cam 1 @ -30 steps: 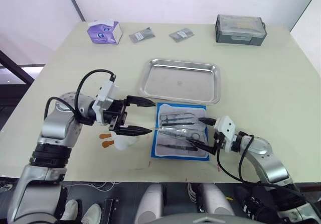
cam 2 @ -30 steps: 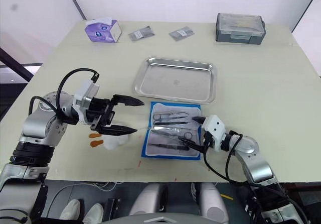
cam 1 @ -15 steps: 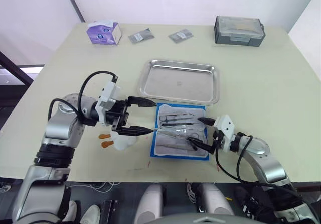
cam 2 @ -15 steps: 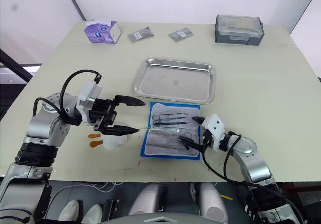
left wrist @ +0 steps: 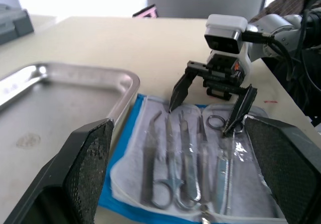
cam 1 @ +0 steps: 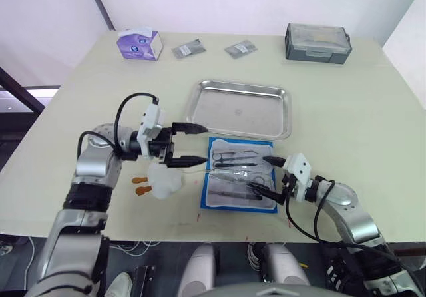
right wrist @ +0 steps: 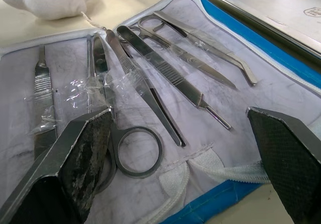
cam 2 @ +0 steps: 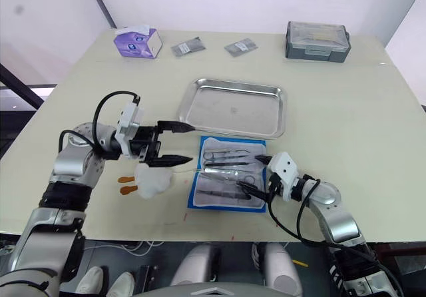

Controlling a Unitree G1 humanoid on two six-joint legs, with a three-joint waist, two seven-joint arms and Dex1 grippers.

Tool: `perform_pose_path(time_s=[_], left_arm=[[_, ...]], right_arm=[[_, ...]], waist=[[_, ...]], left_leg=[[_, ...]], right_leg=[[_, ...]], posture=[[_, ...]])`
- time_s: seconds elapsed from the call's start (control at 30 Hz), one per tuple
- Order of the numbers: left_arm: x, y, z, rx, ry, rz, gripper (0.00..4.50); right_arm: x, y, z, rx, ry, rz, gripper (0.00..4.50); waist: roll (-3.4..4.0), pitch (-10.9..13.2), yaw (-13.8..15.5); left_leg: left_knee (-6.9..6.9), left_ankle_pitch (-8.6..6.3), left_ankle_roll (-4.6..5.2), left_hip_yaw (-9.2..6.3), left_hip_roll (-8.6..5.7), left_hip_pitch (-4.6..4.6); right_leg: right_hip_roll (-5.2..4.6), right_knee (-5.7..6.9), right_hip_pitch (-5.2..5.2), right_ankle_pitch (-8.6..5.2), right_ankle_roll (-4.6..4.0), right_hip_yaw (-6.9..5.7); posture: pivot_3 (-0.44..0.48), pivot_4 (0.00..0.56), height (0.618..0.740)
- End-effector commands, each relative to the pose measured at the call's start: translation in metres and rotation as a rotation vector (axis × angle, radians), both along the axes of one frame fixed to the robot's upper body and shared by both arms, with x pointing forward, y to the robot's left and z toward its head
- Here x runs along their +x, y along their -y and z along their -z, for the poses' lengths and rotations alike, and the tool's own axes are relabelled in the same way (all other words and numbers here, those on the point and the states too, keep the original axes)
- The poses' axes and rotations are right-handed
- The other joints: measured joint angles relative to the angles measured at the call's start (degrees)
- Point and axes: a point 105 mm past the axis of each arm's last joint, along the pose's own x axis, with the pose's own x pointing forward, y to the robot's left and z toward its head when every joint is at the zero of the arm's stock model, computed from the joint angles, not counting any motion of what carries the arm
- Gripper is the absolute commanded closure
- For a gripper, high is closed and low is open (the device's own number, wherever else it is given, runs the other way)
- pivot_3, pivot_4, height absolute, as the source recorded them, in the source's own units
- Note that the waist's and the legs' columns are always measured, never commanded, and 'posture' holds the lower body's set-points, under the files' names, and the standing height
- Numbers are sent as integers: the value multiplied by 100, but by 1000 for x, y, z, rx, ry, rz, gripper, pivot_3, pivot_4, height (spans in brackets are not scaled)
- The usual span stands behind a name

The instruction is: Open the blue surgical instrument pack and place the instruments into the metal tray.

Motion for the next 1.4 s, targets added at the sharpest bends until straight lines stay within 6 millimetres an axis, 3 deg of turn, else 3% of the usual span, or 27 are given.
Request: perform_pose_path(time_s=[0.03,0.1,0.13,0.7,1.07,1.4], left_arm=[[4,-2,3,18,22,29,850],[9,0,9,43,39,25,1649],[10,2,11,50,38,30,2276],[22,27,49,203,-32,108,2276],[25,23,65,248,-100,77,2276],[31,21,64,204,-138,22,2276]], right_arm=[[-12,6,43,-89,-162,9,0],[-11,6,42,-88,-159,11,0],[-11,6,42,-88,-159,12,0],[-10,4,43,-81,-153,19,0],[-10,3,43,-82,-146,21,0],[-10,2,43,-83,-141,18,0]], waist=[[0,-1,-17],[0,-1,-18],[0,-1,-16],[-4,-4,-19],[-6,-5,-24],[-9,-8,-36]], left_leg=[[0,0,0,1,0,1],[-1,0,0,0,0,1],[-1,0,0,0,0,1],[0,0,1,-1,-1,1],[0,0,1,-2,-1,1],[0,0,1,-3,-1,2]], right_leg=[[0,0,0,0,0,1],[0,1,-1,0,0,1],[0,1,-1,0,0,1],[1,3,0,0,0,1],[2,4,0,0,0,0],[3,5,0,0,0,-1]], posture=[[0,150,738],[0,150,738],[0,150,738],[0,150,738],[0,150,738],[0,150,738]])
